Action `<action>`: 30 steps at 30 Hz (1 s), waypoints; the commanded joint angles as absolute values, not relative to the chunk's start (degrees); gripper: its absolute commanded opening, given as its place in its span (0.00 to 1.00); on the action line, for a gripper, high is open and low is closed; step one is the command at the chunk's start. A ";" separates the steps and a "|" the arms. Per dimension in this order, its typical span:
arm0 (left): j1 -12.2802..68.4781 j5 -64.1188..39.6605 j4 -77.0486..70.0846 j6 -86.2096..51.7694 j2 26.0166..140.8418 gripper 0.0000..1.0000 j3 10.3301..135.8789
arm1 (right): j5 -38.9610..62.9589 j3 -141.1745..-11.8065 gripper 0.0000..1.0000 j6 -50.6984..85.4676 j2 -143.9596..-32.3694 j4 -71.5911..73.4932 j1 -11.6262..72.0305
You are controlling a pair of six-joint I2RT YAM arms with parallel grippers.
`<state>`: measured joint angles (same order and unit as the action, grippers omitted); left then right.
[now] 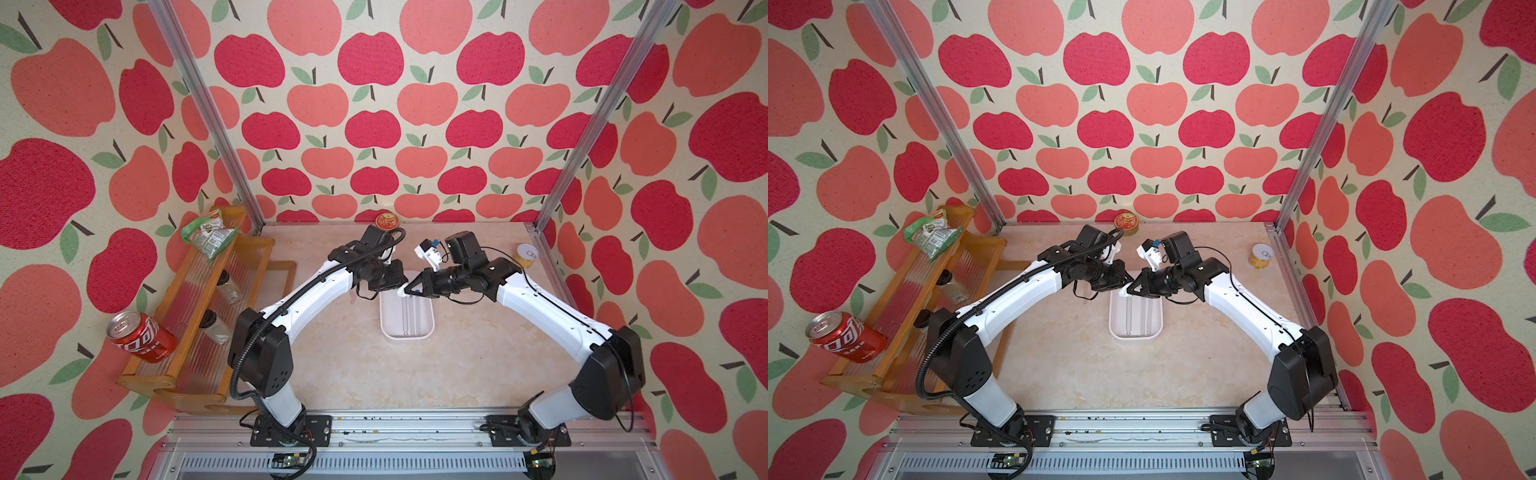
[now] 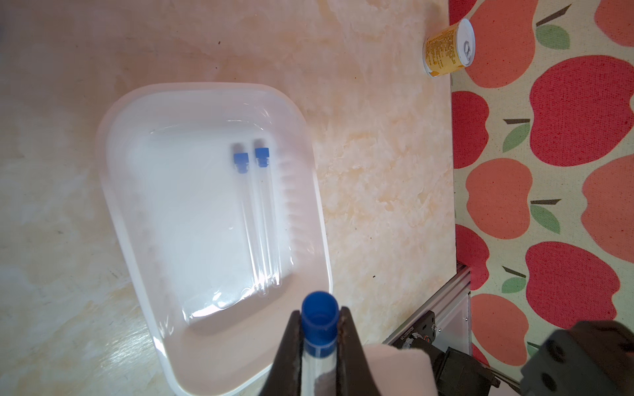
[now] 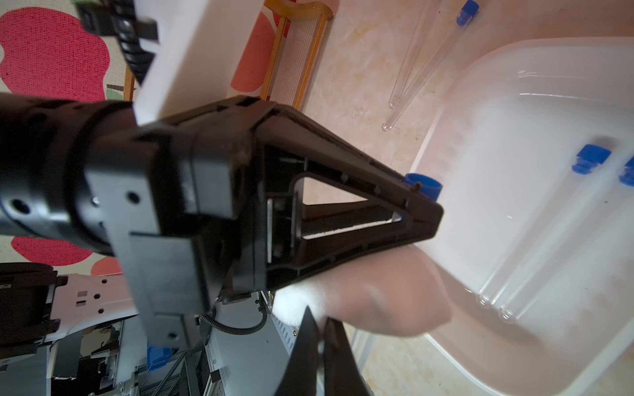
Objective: Wipe the exteriors of test tubes
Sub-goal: Wipe the dirt from the test tube.
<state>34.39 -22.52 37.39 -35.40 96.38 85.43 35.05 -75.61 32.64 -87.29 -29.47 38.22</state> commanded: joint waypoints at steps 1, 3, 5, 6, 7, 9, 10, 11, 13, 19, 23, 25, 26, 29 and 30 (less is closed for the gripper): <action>34.63 -22.68 36.57 -36.53 95.02 0.12 84.81 | 34.41 -75.46 0.00 31.66 -87.15 -32.61 38.23; 34.63 -22.72 36.59 -36.43 95.18 0.12 85.07 | 34.71 -74.11 0.00 31.64 -86.04 -32.52 38.63; 34.51 -22.84 36.73 -36.33 95.44 0.12 85.41 | 35.03 -72.31 0.00 31.65 -84.61 -32.22 39.18; 34.42 -22.81 36.75 -36.25 95.66 0.12 85.64 | 35.31 -71.15 0.00 31.73 -83.67 -31.93 39.60; 34.29 -22.84 36.83 -36.21 95.70 0.12 85.77 | 35.56 -70.07 0.00 31.89 -82.87 -31.67 40.01; 34.23 -22.93 36.99 -36.11 95.73 0.12 86.00 | 35.77 -67.99 0.00 32.24 -81.19 -31.47 40.75; 34.13 -22.85 37.01 -36.04 95.65 0.12 86.09 | 35.90 -66.76 0.00 32.46 -80.40 -31.42 41.11; 34.03 -22.83 37.06 -36.00 95.61 0.12 86.13 | 36.02 -65.70 0.00 32.65 -79.77 -31.33 41.39; 33.95 -22.85 37.21 -36.02 95.43 0.12 86.13 | 36.38 -63.51 0.00 33.05 -78.55 -30.97 41.96; 33.93 -22.58 37.80 -35.99 95.12 0.12 86.13 | 35.33 -61.70 0.00 32.70 -77.52 -30.54 41.09; 33.95 -22.44 37.71 -36.28 94.70 0.12 85.62 | 35.53 -64.64 0.00 32.04 -79.60 -31.16 39.87; 34.08 -22.28 37.71 -36.25 94.40 0.12 85.47 | 34.86 -67.12 0.00 31.40 -81.15 -32.74 39.28; 34.01 -22.25 37.71 -36.26 94.29 0.12 85.49 | 34.79 -68.26 0.00 31.09 -82.16 -33.33 39.01; 34.03 -22.30 37.84 -36.26 94.05 0.12 85.44 | 33.91 -71.60 0.00 30.20 -84.91 -34.99 38.20; 34.06 -22.32 37.93 -36.30 94.03 0.12 85.49 | 33.55 -72.70 0.00 29.89 -86.08 -35.64 37.90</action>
